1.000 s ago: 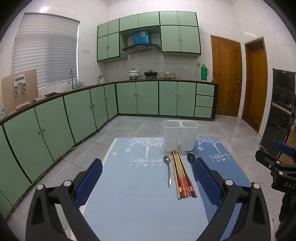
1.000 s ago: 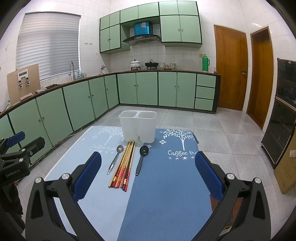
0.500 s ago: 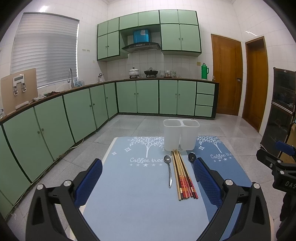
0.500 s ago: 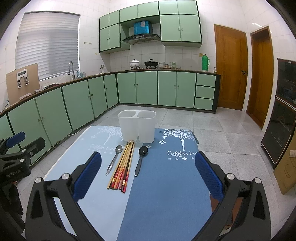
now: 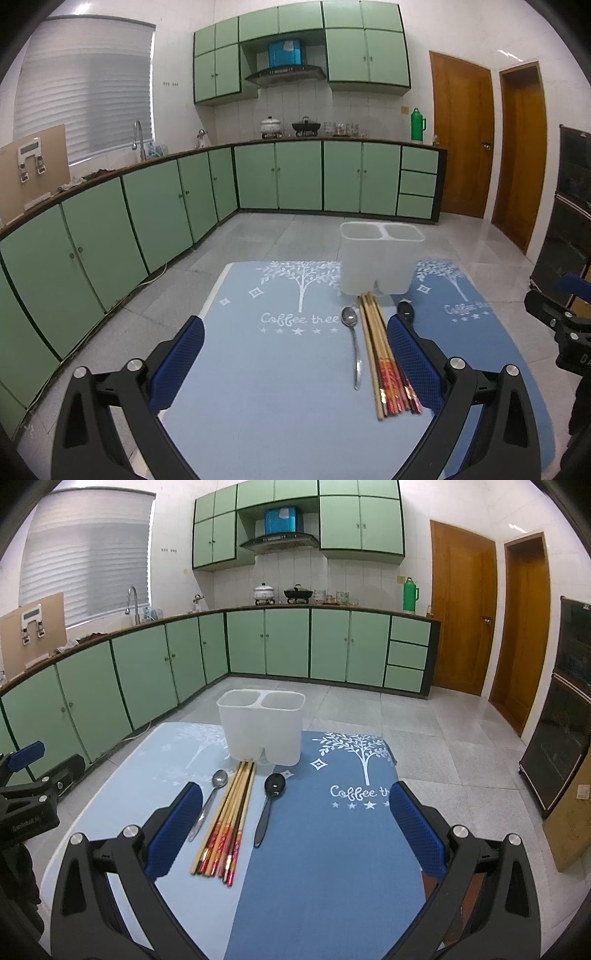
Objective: Organize utensils
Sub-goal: 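Move the right tool to the black spoon and close on its handle, then lift the black spoon with the right tool while the left tool grasps the steel spoon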
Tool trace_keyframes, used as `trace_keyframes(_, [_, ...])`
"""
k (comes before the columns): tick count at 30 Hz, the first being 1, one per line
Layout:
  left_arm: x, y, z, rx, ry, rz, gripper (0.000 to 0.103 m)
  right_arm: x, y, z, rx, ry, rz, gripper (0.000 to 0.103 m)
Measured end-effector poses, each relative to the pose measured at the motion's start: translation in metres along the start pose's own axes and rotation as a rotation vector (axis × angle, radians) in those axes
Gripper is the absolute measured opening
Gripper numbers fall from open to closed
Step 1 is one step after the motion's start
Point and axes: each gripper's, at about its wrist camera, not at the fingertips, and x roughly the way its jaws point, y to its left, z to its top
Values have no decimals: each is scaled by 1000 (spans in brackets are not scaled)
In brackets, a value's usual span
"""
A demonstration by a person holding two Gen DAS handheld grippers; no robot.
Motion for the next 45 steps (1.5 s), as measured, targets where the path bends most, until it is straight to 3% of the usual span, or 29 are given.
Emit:
trace_keyframes(11, [111, 5, -2, 1, 128, 4, 97, 121, 9, 1, 7, 139, -33, 97])
trace_keyframes(17, [150, 12, -10, -15, 173, 11, 97, 179, 17, -8, 11, 225, -41, 95])
trace_keyframes(24, [180, 14, -18, -22, 205, -14, 97, 228, 22, -22, 21, 329, -49, 81])
trace_keyframes(35, [203, 13, -19, -14, 240, -12, 97, 254, 31, -26, 34, 389, -47, 66])
trace_keyframes(37, [206, 12, -19, -7, 245, -13, 97, 256, 31, -23, 41, 389, -37, 60])
trace_keyframes(42, [213, 4, -19, 1, 257, -31, 97, 259, 38, -18, 36, 391, 4, 34])
trace_keyframes(45, [214, -4, -20, 15, 267, -50, 97, 260, 40, -17, 30, 395, 14, 34])
